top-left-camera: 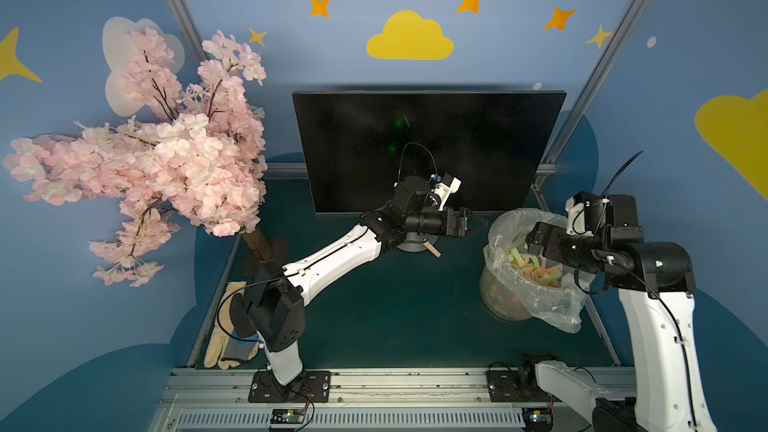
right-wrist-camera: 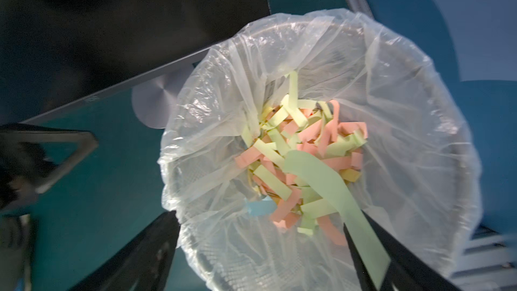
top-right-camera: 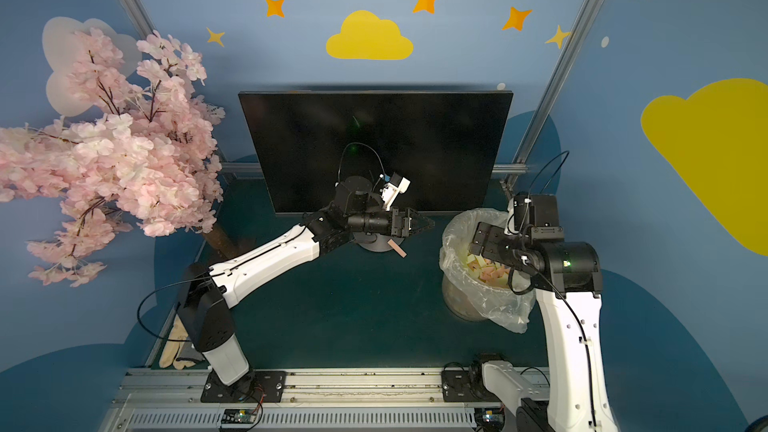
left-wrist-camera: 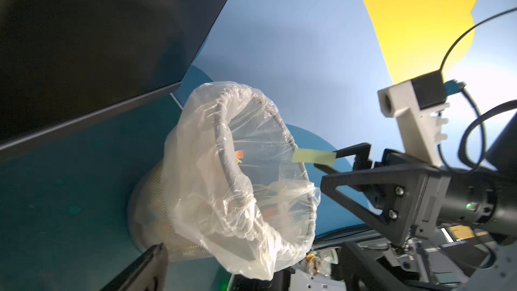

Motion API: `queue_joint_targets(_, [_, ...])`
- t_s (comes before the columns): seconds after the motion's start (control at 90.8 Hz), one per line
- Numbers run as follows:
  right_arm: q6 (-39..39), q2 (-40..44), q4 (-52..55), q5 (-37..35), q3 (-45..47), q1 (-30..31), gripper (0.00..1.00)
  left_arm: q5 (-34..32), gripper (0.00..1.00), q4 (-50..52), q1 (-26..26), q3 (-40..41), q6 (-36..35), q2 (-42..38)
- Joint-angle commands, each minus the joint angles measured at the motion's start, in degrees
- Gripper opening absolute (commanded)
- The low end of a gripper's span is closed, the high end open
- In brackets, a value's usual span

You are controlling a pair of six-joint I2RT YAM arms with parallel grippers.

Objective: Remove the sticky note from the monitor
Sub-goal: Place the sticky note in the trash bin.

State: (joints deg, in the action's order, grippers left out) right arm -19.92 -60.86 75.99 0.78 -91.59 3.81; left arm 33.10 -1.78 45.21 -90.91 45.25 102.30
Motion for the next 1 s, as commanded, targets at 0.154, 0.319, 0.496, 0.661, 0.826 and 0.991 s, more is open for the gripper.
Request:
queue_joint_targets(0.154, [-7.1, 3.7, -8.0, 22.0, 3.6, -9.3, 0.98, 5.8, 0.91, -8.8, 1.6, -7.2, 10.4, 5.9])
queue_joint_targets(0.319, [-13.0, 5.8, -13.2, 29.2, 6.8, -14.7, 0.98, 5.1, 0.85, -12.4, 3.5, -8.6, 15.2, 8.5])
queue_joint_targets(0.496, [-16.1, 6.1, -14.1, 30.1, 6.8, -16.0, 0.98, 3.8, 0.77, -12.8, 5.8, -11.2, 16.0, 10.4])
queue_joint_targets(0.661, [-18.6, 6.0, -14.5, 31.1, 6.0, -16.8, 0.98, 3.5, 0.7, -12.8, 7.0, -14.3, 17.2, 13.1])
queue_joint_targets(0.826, [-20.2, 6.3, -15.6, 32.1, 6.5, -17.0, 0.98, 3.8, 0.63, -12.4, 7.7, -18.1, 17.5, 15.8])
queue_joint_targets(0.991, [-21.1, 6.7, -16.3, 32.7, 6.5, -17.2, 0.98, 3.8, 0.58, -11.8, 8.3, -20.5, 18.0, 18.3])
